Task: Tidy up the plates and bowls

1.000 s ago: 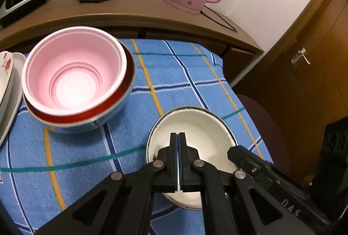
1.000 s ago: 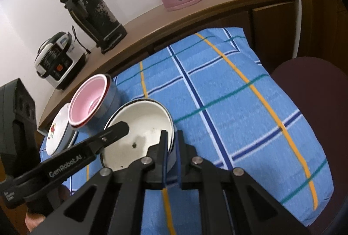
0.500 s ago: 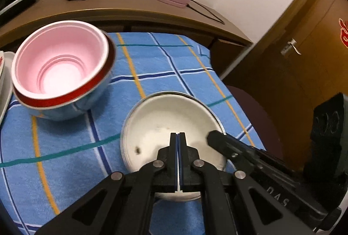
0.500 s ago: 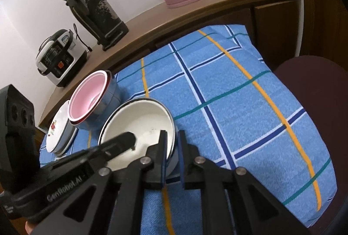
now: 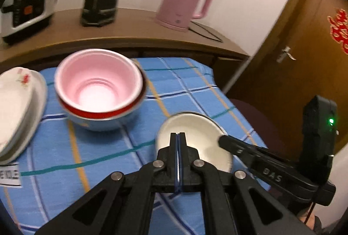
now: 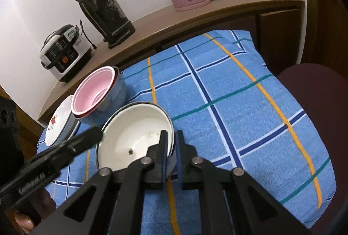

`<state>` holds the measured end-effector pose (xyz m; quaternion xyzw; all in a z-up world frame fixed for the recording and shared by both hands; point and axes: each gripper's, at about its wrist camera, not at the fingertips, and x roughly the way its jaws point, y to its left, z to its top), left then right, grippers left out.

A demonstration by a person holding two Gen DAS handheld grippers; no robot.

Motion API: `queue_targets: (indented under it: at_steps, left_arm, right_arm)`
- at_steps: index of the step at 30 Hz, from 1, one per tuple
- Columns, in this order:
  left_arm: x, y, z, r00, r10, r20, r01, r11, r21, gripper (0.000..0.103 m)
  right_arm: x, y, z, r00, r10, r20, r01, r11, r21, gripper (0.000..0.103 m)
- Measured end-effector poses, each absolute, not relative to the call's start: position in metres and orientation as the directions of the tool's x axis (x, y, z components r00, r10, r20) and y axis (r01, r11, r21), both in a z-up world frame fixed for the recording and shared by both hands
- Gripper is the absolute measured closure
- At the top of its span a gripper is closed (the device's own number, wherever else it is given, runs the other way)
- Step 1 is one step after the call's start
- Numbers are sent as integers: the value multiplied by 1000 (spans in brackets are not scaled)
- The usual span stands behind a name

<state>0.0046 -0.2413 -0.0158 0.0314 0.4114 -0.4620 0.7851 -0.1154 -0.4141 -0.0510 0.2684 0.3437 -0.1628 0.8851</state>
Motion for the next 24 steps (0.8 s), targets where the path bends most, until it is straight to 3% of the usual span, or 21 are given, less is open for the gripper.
queue_targets:
  at_steps: [6, 21, 22, 23, 24]
  left_arm:
    - [5, -248, -25, 299, -603, -739, 740, 636, -220, 101]
    - [14, -240, -30, 220, -659, -719, 718, 609, -338, 98]
    - [14, -239, -30, 208, -673, -710, 722, 595, -353, 87]
    - [15, -239, -31, 191, -683, -705, 721, 585, -371, 63]
    - [16, -239, -33, 170, -690, -703, 714, 578, -395, 46]
  right_arm:
    - [-115, -414, -52, 710, -101, -697, 474, 800, 367, 96]
    - [-114, -410, -52, 712, -96, -696, 473, 798, 374, 95]
    - [-114, -410, -52, 711, -97, -696, 474, 798, 373, 95]
    - [-114, -409, -52, 711, -97, -697, 474, 798, 373, 95]
    - [-114, -409, -52, 710, -96, -697, 473, 799, 372, 95]
